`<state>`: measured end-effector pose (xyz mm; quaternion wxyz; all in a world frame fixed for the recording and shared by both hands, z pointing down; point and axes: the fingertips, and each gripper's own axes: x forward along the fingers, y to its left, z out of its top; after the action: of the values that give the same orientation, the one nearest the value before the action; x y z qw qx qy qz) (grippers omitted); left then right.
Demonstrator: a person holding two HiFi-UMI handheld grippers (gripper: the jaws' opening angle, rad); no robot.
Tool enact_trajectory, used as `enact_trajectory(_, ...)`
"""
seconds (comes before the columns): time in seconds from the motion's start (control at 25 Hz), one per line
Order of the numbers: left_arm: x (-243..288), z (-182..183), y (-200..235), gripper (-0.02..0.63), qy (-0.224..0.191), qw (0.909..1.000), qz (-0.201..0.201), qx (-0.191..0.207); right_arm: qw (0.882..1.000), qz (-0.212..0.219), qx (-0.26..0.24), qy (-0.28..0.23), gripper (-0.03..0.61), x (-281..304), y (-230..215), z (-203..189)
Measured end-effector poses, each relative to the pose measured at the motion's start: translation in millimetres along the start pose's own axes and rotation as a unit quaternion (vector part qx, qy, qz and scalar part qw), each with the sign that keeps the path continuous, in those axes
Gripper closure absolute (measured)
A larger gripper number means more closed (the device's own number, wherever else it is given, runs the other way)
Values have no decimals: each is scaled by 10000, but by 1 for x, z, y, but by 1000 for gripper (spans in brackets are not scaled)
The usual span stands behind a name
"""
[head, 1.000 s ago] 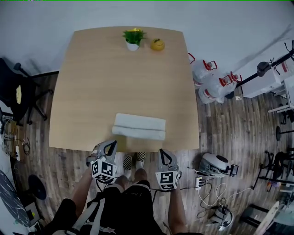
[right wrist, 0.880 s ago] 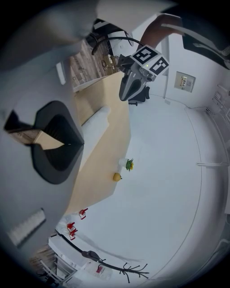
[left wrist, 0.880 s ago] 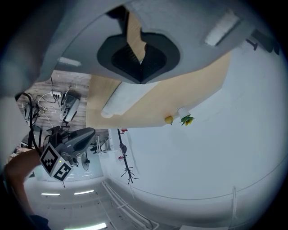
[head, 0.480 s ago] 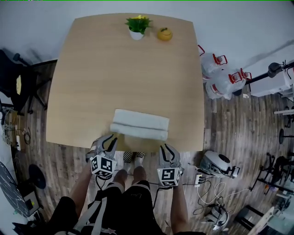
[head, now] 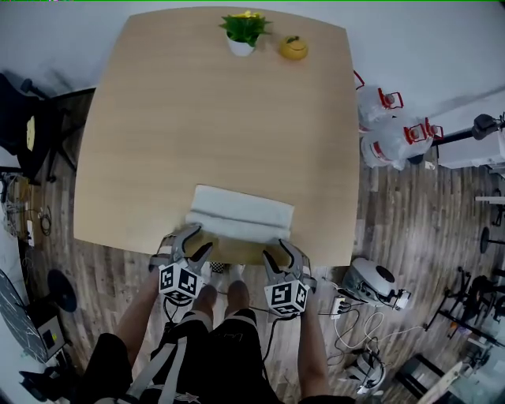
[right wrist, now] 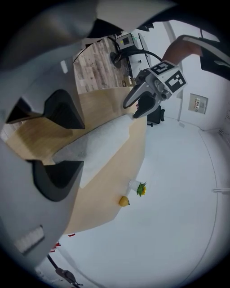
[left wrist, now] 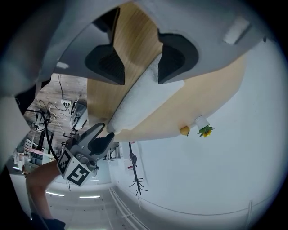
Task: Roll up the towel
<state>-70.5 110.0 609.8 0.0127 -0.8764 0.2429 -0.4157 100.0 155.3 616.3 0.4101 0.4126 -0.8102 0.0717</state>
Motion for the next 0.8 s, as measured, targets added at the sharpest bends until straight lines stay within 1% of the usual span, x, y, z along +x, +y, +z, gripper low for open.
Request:
enact_trajectory(0.28,18,-5,4,380,215,9997,-147,39,9997,158,-56,173,370,15,-6,-8)
enact_trajectory(0.52,24,-9,6,412,376,9990,-219,76,9990,240,-184,321,412,21,-8,-13)
enact_trajectory(0.6,24,-11,9,443,417,9990,-152,113,9989,199,-247,336,438,21,-9,-14)
enact_trajectory(0.64,23,-11,10,477,428,9989,-105,142,9988,183,-282,343,449,21,-9,-14)
enact_trajectory(0.68,23,-11,11,497,435,9989,-70,169,9987,173,-318,348,459,21,-9,-15)
enact_trajectory(0.8,23,-11,10,517,460,9987,-50,226,9984,148,-416,349,491,21,-7,-16)
